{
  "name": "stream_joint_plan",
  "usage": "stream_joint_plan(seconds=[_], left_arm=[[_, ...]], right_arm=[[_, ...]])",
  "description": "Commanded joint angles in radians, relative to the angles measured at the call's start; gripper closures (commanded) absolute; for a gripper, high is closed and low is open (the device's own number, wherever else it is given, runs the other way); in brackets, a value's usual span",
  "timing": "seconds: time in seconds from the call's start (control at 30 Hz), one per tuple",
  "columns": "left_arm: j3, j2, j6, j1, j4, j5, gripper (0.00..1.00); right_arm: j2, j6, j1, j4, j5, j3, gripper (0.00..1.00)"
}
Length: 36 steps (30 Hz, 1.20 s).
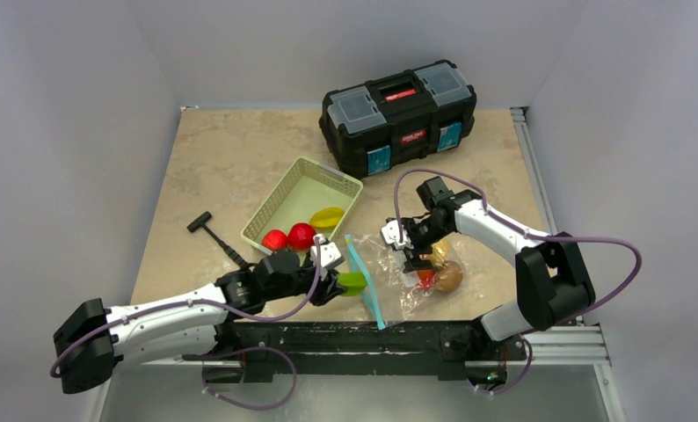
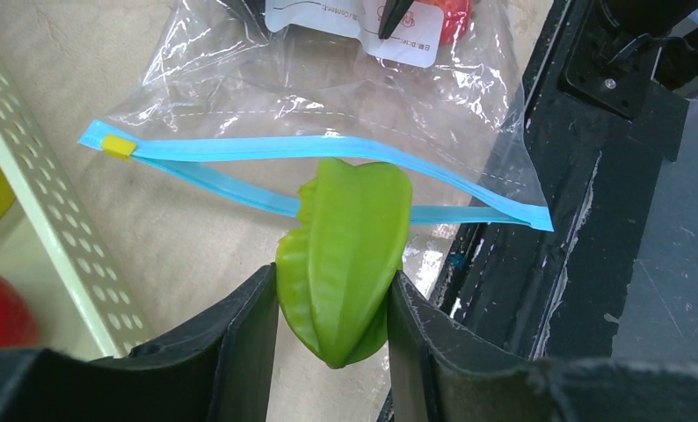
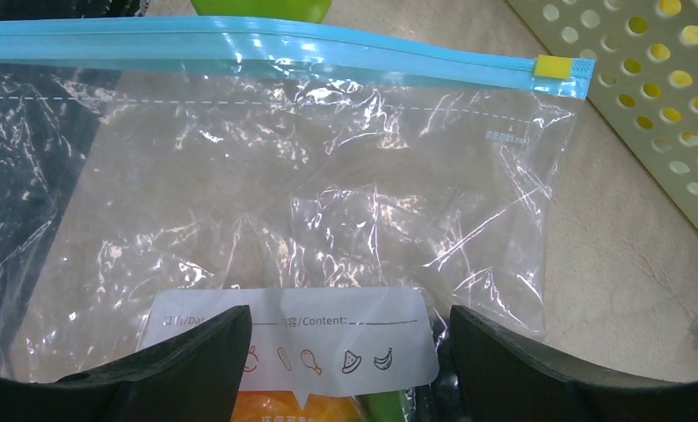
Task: Open the zip-top bag and remove the fake food
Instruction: Pick up the fake fruit from the zipper food storage bag, then place the fake fruit in the bin.
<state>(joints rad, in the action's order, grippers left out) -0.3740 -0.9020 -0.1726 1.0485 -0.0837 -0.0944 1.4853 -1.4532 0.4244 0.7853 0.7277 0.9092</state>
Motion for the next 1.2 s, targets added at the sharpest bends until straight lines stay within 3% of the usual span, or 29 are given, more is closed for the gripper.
stream_joint_plan(seconds=[0.0, 0.43, 1.17], left_arm=[[-0.027, 0.069, -0.009, 0.002, 0.079, 0.029, 1.00], [-0.095, 0.190, -0.007, 0.003, 0.309, 0.052, 1.00], [-0.219, 0.284, 0.000, 0.002, 0.483, 0.196, 1.00]], right_arm=[[-0.022, -0.021, -0.003, 0.003, 0.016, -0.002, 0.18], [-0.017, -0.022, -0.004, 0.006, 0.014, -0.001, 0.18], [-0.009, -0.025, -0.004, 0.011, 0.015, 0.002, 0.19]])
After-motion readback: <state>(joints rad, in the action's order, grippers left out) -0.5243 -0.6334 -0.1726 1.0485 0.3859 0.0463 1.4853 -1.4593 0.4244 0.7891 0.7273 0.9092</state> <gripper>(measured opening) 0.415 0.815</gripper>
